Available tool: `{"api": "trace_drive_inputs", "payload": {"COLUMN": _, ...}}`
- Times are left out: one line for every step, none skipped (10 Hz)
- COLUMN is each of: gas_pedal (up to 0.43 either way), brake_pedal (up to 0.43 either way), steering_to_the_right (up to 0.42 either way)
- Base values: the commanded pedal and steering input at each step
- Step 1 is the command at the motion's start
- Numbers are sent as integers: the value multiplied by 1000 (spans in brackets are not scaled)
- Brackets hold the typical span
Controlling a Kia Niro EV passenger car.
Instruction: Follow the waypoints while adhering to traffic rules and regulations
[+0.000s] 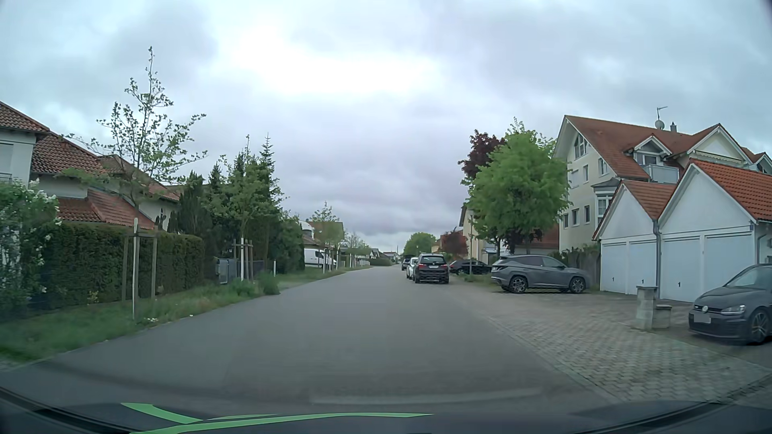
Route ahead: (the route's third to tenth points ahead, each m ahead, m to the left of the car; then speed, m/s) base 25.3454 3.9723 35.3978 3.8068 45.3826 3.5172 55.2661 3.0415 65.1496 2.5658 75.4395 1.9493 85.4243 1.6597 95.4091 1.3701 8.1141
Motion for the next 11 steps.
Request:
{"api": "trace_drive_inputs", "payload": {"gas_pedal": 59, "brake_pedal": 0, "steering_to_the_right": -14}}
{"api": "trace_drive_inputs", "payload": {"gas_pedal": 59, "brake_pedal": 0, "steering_to_the_right": -14}}
{"api": "trace_drive_inputs", "payload": {"gas_pedal": 59, "brake_pedal": 0, "steering_to_the_right": -14}}
{"api": "trace_drive_inputs", "payload": {"gas_pedal": 59, "brake_pedal": 0, "steering_to_the_right": -11}}
{"api": "trace_drive_inputs", "payload": {"gas_pedal": 59, "brake_pedal": 0, "steering_to_the_right": -10}}
{"api": "trace_drive_inputs", "payload": {"gas_pedal": 59, "brake_pedal": 0, "steering_to_the_right": -10}}
{"api": "trace_drive_inputs", "payload": {"gas_pedal": 59, "brake_pedal": 0, "steering_to_the_right": -10}}
{"api": "trace_drive_inputs", "payload": {"gas_pedal": 39, "brake_pedal": 0, "steering_to_the_right": -9}}
{"api": "trace_drive_inputs", "payload": {"gas_pedal": 0, "brake_pedal": 0, "steering_to_the_right": -8}}
{"api": "trace_drive_inputs", "payload": {"gas_pedal": 0, "brake_pedal": 0, "steering_to_the_right": -7}}
{"api": "trace_drive_inputs", "payload": {"gas_pedal": 0, "brake_pedal": 0, "steering_to_the_right": -6}}
